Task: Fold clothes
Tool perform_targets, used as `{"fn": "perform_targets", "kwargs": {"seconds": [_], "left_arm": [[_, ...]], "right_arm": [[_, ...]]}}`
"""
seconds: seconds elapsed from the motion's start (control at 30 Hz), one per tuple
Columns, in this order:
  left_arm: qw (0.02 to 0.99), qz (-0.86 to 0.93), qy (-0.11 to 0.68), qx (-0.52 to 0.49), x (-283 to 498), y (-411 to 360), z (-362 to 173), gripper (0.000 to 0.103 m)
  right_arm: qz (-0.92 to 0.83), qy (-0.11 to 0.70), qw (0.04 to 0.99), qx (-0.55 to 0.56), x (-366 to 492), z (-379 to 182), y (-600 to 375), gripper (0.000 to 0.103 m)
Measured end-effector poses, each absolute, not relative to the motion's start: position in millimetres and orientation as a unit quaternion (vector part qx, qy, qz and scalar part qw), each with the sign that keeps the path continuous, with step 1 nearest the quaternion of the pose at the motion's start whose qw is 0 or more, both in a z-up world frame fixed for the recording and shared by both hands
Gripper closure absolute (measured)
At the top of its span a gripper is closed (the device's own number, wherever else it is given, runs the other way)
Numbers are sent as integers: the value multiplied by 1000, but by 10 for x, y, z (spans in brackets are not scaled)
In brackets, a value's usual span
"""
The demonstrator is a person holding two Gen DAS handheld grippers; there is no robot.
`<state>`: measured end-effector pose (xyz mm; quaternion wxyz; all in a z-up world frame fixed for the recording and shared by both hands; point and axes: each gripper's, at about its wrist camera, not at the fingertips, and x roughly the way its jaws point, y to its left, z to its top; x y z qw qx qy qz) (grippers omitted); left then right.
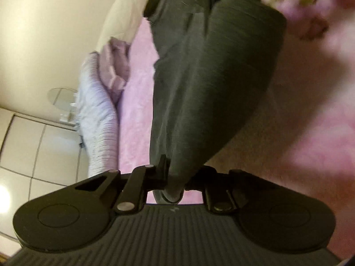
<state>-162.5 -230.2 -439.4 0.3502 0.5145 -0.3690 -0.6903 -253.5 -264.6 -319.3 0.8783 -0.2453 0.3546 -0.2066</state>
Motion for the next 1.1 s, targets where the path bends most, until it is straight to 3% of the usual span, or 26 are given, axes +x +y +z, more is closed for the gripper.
{"fn": "perform_targets", "kwargs": {"seconds": [0.1,0.33,0.53,0.67,0.8,0.93,1.1], "left_arm": [[358,-683,-355,528,-1468,-1951,-4216,93],[375,-659,-235,608,-1090,-1010,-3750,92],[380,-646,-218,625,-1370,-1081,-3143,89],[419,-671,-236,564,-1837,-1614,-2472,73],[483,-723,-237,434,-2200,-2015,-1870,46],[513,-758,-193,355,-2380,-2320,-1709,43],[483,-767,-121,404,-2530,-2755,-2333,43]], "right_arm": [[-182,334,895,-232,-2609,-3018,-2289,93],[-42,269,945,-180,-2473,-2731,-1615,93],[-29,210,971,-111,-2747,-2353,-1721,93],[-103,156,981,-42,-3214,-1958,-2242,93],[-203,94,974,45,-3983,-1719,-2914,93],[-288,39,934,206,-4865,-2074,-3667,93],[-388,53,831,395,-5559,-3047,-4318,91]]}}
